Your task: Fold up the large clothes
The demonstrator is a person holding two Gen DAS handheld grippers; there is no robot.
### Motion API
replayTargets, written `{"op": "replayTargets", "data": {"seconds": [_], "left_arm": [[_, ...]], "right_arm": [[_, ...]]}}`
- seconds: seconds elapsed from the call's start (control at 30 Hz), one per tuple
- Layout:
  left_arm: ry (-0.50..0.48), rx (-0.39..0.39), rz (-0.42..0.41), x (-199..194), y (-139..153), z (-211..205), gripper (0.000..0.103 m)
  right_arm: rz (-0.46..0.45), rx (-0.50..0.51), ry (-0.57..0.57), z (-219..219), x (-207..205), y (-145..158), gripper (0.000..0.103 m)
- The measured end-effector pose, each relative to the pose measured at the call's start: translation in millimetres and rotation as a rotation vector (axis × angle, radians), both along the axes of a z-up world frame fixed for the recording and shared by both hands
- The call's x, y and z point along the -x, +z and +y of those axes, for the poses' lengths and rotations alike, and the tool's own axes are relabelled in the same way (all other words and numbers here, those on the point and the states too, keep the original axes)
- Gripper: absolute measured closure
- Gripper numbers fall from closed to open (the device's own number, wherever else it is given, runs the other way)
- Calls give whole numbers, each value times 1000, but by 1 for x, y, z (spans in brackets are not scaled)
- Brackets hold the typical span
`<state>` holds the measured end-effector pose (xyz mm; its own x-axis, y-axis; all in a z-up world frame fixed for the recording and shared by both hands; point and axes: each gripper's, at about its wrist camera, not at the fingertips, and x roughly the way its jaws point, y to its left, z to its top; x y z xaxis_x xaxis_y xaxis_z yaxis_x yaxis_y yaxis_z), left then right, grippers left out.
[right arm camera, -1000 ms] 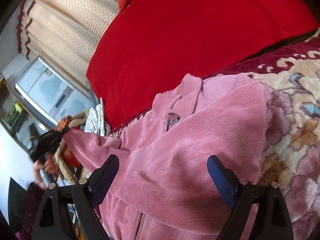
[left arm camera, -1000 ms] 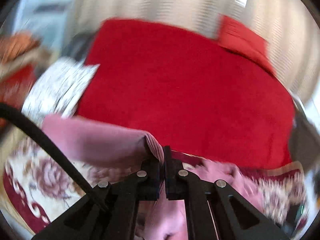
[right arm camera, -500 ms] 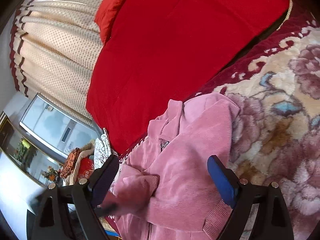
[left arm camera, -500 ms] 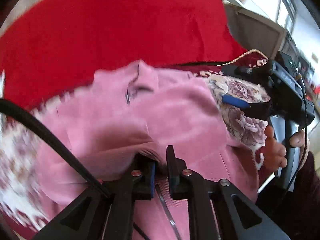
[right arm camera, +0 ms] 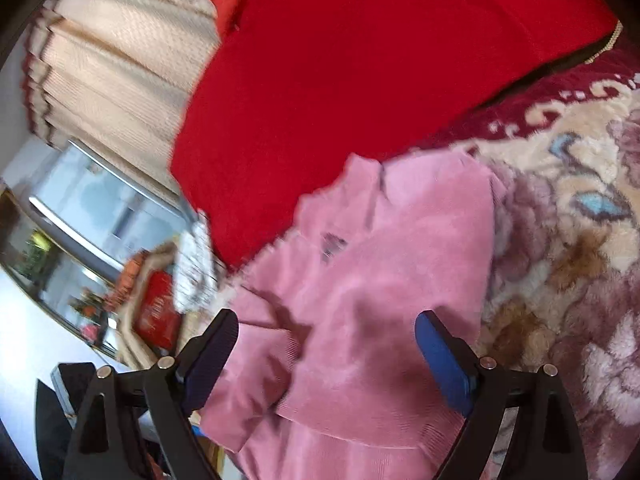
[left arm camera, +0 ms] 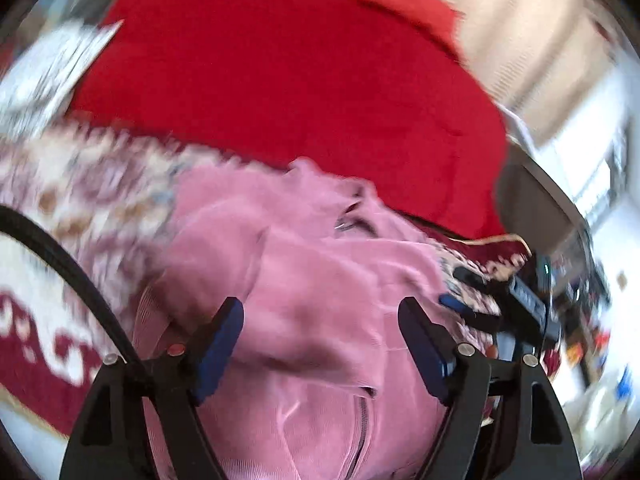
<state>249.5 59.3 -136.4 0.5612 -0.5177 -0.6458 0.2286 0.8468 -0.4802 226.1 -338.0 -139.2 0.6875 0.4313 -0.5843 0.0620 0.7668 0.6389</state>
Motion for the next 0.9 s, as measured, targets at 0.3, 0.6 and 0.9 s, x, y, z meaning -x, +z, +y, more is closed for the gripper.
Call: {"op": "replayTargets", "data": {"seconds": [0.3, 0.6, 0.9], "left_arm": [[39, -50, -3, -9, -17, -27, 43], [19, -64, 25, -12, -22, -27, 36], [-62, -99, 91, -13, -59, -43, 102]], "right_arm": [[82, -8, -5, -5, -5, -19, 13], [94, 6, 11, -4, -5, -20, 13], [91, 31, 19, -1, -4, -19, 13]]}}
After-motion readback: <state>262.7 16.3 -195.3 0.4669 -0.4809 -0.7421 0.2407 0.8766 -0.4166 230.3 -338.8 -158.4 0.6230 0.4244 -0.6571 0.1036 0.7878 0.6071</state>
